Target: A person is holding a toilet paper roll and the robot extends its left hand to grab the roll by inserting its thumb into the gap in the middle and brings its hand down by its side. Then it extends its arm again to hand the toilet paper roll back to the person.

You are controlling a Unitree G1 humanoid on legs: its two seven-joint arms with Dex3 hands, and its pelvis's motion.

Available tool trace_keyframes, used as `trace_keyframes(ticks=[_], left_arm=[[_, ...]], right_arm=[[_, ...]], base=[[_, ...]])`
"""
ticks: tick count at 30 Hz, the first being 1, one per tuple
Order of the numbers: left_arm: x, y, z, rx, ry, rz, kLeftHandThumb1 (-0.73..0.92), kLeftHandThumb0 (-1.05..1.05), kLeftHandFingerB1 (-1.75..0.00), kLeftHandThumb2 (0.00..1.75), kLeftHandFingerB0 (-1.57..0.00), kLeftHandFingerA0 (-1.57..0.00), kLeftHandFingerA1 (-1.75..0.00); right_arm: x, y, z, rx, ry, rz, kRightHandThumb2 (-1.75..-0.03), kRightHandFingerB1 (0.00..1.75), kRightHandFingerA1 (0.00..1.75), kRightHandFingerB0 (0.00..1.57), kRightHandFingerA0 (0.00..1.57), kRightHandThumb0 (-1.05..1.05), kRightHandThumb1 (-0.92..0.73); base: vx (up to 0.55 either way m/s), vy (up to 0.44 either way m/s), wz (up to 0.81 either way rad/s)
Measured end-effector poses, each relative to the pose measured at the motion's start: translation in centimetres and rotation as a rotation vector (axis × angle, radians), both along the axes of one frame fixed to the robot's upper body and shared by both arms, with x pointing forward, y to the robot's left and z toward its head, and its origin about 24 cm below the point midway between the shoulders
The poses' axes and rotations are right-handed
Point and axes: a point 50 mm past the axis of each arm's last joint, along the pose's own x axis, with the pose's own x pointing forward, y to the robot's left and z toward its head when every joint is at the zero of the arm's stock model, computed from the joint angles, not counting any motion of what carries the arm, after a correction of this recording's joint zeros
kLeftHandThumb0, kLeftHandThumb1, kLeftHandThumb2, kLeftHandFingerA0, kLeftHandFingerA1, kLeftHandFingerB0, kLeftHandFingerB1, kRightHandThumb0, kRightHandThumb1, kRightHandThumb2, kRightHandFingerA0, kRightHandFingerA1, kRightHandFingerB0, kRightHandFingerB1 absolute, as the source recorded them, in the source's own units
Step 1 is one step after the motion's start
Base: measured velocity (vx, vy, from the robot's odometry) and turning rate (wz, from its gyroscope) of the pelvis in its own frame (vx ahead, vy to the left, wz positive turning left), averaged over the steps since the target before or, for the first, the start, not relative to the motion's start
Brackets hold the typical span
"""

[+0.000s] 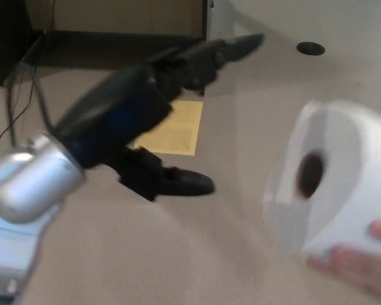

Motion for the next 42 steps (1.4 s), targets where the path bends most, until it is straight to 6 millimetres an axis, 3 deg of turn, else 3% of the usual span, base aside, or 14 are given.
trace_keyframes(ticks=[2,3,5,7,8,10,13,14,20,24,25,34,42], left_arm=[[0.1,1.0,0.3,0.001,0.015,0.017,0.30,-0.45,-0.31,0.74,0.00,-0.03,-0.41],[0.1,1.6,0.4,-0.006,0.024,0.027,0.11,-0.29,-0.48,0.75,0.00,0.00,-0.48],[0.0,2.4,0.1,-0.026,0.049,0.038,0.16,-0.29,-0.48,0.78,0.00,-0.01,-0.49],[-0.1,4.3,-1.6,-0.072,0.130,0.078,0.17,-0.28,-0.47,0.78,0.00,-0.01,-0.48],[-0.2,5.1,-2.3,-0.089,0.164,0.097,0.40,-0.48,-0.27,0.53,-0.15,-0.20,-0.34],[-0.3,6.6,-4.1,-0.126,0.236,0.139,0.35,-0.52,-0.32,0.61,-0.14,-0.20,-0.40],[-0.8,8.6,-7.3,-0.188,0.350,0.203,0.38,-0.38,-0.28,0.51,-0.18,-0.22,-0.36],[-1.1,9.3,-8.4,-0.211,0.392,0.227,0.26,-0.18,-0.49,0.81,-0.07,-0.10,-0.52],[-3.4,14.2,-17.1,-0.369,0.682,0.454,0.29,-0.18,-0.50,0.84,-0.10,-0.13,-0.52],[-5.4,16.6,-21.7,-0.437,0.826,0.598,0.37,-0.12,-0.50,0.88,-0.11,-0.13,-0.53],[-5.9,17.0,-22.6,-0.449,0.856,0.629,0.45,-0.24,-0.31,0.57,-0.24,-0.25,-0.36],[-10.9,20.1,-30.2,-0.526,1.090,0.900,0.47,-0.20,-0.31,0.56,-0.29,-0.29,-0.36],[-14.1,21.6,-33.7,-0.524,1.159,1.081,0.46,-0.15,-0.32,0.54,-0.33,-0.34,-0.36]], right_arm=[[0.0,0.0,0.0,0.000,0.000,-0.002,-0.61,0.43,0.51,0.55,0.57,-0.39,-0.70],[0.0,0.0,0.0,0.001,-0.001,-0.004,-0.63,0.43,0.51,0.52,0.56,-0.42,-0.67],[0.0,-0.1,0.0,0.002,-0.001,-0.007,-0.62,0.43,0.51,0.54,0.59,-0.38,-0.71],[-0.2,-0.2,-0.1,0.002,0.003,-0.012,-0.62,0.43,0.52,0.53,0.59,-0.38,-0.71],[-0.2,-0.2,-0.1,0.002,0.003,-0.016,-0.59,0.42,0.48,0.52,0.57,-0.38,-0.71],[-0.2,-0.3,-0.1,0.005,0.001,-0.024,-0.59,0.42,0.48,0.52,0.58,-0.37,-0.71],[-0.3,-0.4,-0.1,0.008,-0.001,-0.033,-0.60,0.42,0.48,0.52,0.57,-0.37,-0.71],[-0.3,-0.4,-0.1,0.009,-0.001,-0.035,-0.61,0.42,0.49,0.51,0.57,-0.37,-0.71],[-0.4,-0.5,-0.1,0.010,0.000,-0.039,-0.60,0.41,0.47,0.50,0.54,-0.36,-0.71],[-0.4,-0.5,-0.1,0.010,0.000,-0.038,-0.60,0.42,0.48,0.50,0.54,-0.37,-0.70],[-0.4,-0.5,-0.1,0.010,0.000,-0.038,-0.61,0.41,0.46,0.50,0.53,-0.38,-0.71],[-0.4,-0.5,-0.1,0.011,-0.001,-0.040,-0.61,0.41,0.47,0.49,0.54,-0.38,-0.70],[-0.4,-0.5,-0.1,0.011,-0.001,-0.044,-0.60,0.41,0.46,0.50,0.53,-0.38,-0.69]], base=[[0.00,0.000,0.00],[0.00,0.000,0.00],[0.00,0.000,0.00],[0.00,0.000,0.00],[0.00,0.000,0.00],[0.00,0.000,0.00],[0.00,0.000,0.00],[0.00,0.000,0.00],[0.00,0.000,0.00],[0.00,0.000,0.00],[0.00,0.000,0.00],[0.00,0.000,0.00],[0.00,0.000,0.00]])
